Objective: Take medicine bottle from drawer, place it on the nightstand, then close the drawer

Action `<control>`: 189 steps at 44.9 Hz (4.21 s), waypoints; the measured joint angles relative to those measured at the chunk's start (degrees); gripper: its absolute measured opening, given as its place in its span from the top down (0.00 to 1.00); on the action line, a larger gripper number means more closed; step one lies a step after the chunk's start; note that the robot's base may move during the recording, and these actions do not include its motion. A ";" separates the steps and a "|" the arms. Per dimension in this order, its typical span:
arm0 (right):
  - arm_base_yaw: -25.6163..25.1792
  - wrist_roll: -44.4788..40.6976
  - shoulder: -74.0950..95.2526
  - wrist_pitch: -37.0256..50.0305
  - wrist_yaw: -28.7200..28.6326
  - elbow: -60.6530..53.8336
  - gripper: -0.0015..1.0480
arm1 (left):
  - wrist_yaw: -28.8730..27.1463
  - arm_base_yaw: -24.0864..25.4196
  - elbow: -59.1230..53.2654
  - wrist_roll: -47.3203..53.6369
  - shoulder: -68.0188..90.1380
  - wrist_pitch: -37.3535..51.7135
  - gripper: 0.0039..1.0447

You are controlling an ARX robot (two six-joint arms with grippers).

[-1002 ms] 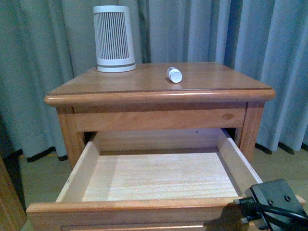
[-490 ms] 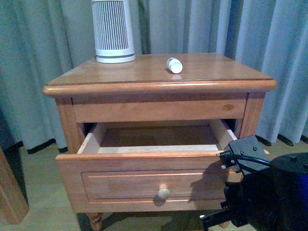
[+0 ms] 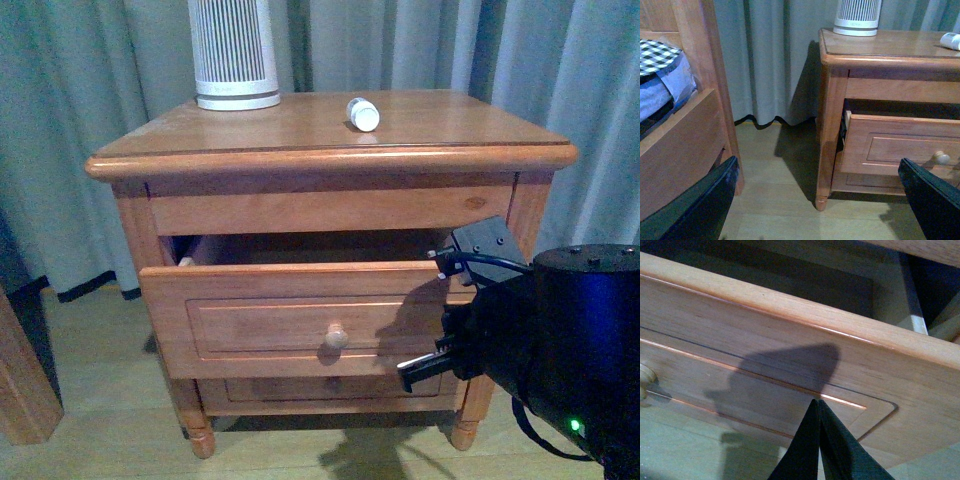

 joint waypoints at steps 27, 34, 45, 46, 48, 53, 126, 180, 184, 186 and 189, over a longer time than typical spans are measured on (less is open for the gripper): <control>-1.03 0.07 7.85 -4.68 -1.36 13.05 0.97 | 0.00 0.00 0.00 0.00 0.00 0.00 0.06; -1.73 0.04 8.96 -6.32 -1.99 16.50 0.97 | 0.00 0.00 0.00 0.00 0.00 0.00 0.06; -2.12 -0.07 10.64 -7.58 -3.43 19.15 0.97 | 0.00 0.00 0.00 0.00 0.00 0.00 0.06; -2.12 -0.15 10.73 -7.61 -3.52 19.26 0.97 | 0.00 0.00 0.00 0.00 0.00 0.00 0.06; -2.12 -0.33 11.15 -7.61 -3.89 19.52 0.97 | 0.00 0.00 0.00 0.00 0.00 0.00 0.06; -2.14 -0.42 11.54 -7.69 -4.35 19.87 0.97 | 0.00 0.00 0.00 0.00 0.00 0.00 0.06; -2.47 13.86 -44.39 -20.92 -2.95 -9.84 0.97 | 0.00 0.00 0.00 0.00 0.00 0.00 0.06; -15.06 7.30 -126.03 -63.63 -7.45 -45.42 0.97 | -0.02 0.00 0.00 0.00 0.00 -0.02 0.06; -15.69 7.28 -126.11 -63.65 -8.00 -45.42 0.97 | 0.00 0.00 0.00 0.00 0.00 -0.02 0.06; -15.74 7.30 -126.11 -63.67 -8.13 -45.42 0.97 | 0.00 0.00 0.00 0.00 0.00 -0.02 0.06; -15.76 7.28 -126.14 -63.67 -8.15 -45.42 0.97 | 0.00 0.00 0.00 0.00 0.00 -0.02 0.06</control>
